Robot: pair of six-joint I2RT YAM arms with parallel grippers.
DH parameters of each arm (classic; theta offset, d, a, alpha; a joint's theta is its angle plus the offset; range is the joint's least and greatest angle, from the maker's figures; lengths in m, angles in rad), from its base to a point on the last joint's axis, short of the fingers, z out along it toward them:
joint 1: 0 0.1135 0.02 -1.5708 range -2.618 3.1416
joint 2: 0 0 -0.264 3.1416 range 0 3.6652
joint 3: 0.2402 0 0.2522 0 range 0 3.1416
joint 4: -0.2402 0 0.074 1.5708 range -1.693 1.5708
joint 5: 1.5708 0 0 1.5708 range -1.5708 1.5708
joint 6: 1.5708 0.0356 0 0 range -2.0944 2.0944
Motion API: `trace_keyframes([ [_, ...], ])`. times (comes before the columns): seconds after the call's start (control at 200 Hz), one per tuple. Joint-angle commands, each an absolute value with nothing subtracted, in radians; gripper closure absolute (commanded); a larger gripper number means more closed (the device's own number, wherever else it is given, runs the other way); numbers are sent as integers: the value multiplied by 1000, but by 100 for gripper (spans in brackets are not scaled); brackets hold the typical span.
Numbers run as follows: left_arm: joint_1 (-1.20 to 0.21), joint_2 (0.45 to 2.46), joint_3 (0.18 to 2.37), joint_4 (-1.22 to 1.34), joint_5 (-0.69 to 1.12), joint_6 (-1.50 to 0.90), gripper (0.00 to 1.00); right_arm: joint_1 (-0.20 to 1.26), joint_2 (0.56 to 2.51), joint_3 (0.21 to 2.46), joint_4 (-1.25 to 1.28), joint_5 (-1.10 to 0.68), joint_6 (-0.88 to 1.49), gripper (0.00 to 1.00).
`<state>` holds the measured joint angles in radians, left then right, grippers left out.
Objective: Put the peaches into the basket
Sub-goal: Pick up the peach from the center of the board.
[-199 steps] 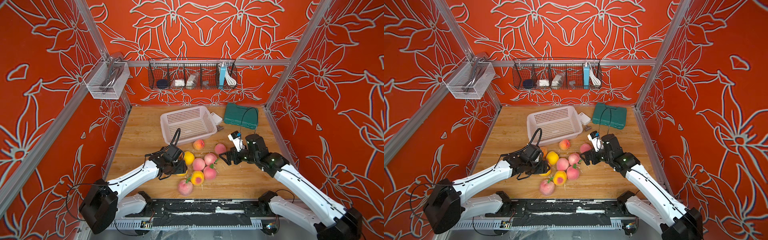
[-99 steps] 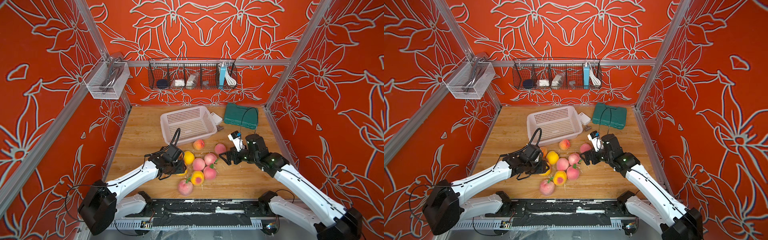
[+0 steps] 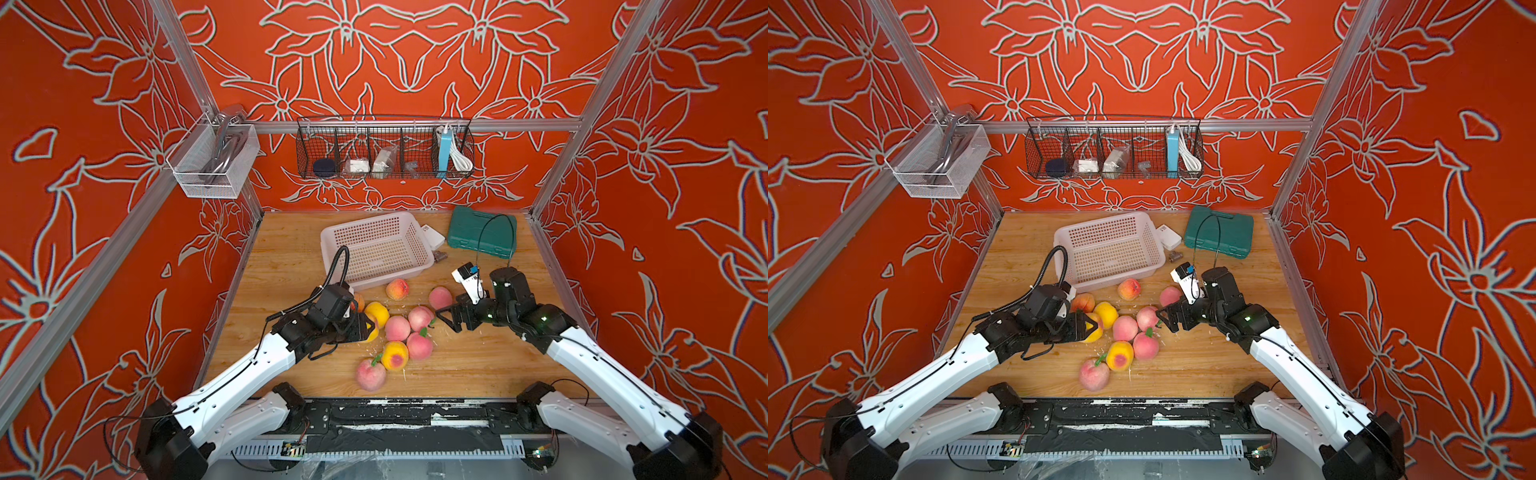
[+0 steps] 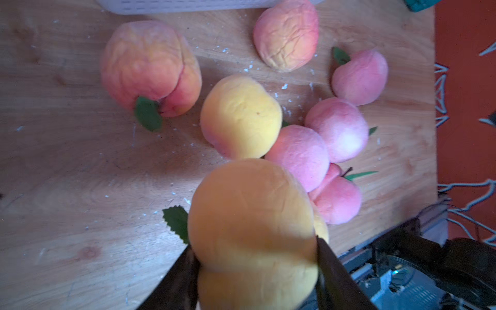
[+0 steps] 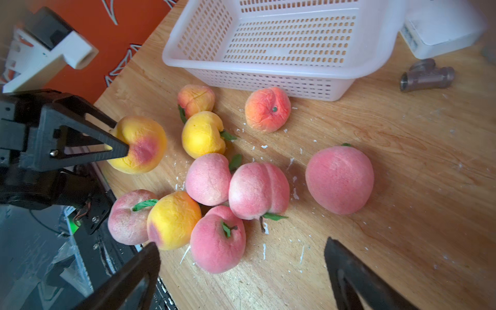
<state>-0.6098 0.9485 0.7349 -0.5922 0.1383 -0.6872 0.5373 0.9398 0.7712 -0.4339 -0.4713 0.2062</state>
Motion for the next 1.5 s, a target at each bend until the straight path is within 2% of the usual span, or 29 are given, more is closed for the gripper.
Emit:
trace_keyframes([
  [0.0, -615, 944, 776, -524, 206, -731, 49, 542, 895, 789, -344, -580, 178, 1],
  [0.14, -603, 964, 816, -453, 280, -757, 49, 542, 876, 781, -280, -662, 171, 1],
  [0.31, -573, 975, 776, -237, 439, -875, 49, 550, 882, 779, -200, -750, 195, 1],
  [0.601, -563, 1027, 749, -99, 539, -960, 50, 658, 924, 825, -237, -635, 100, 1],
  [1.006, -561, 1029, 735, -51, 579, -989, 52, 801, 1071, 892, -246, -459, 26, 3],
  [1.496, -561, 1026, 720, -35, 600, -992, 53, 810, 1157, 913, -164, -436, 48, 8],
])
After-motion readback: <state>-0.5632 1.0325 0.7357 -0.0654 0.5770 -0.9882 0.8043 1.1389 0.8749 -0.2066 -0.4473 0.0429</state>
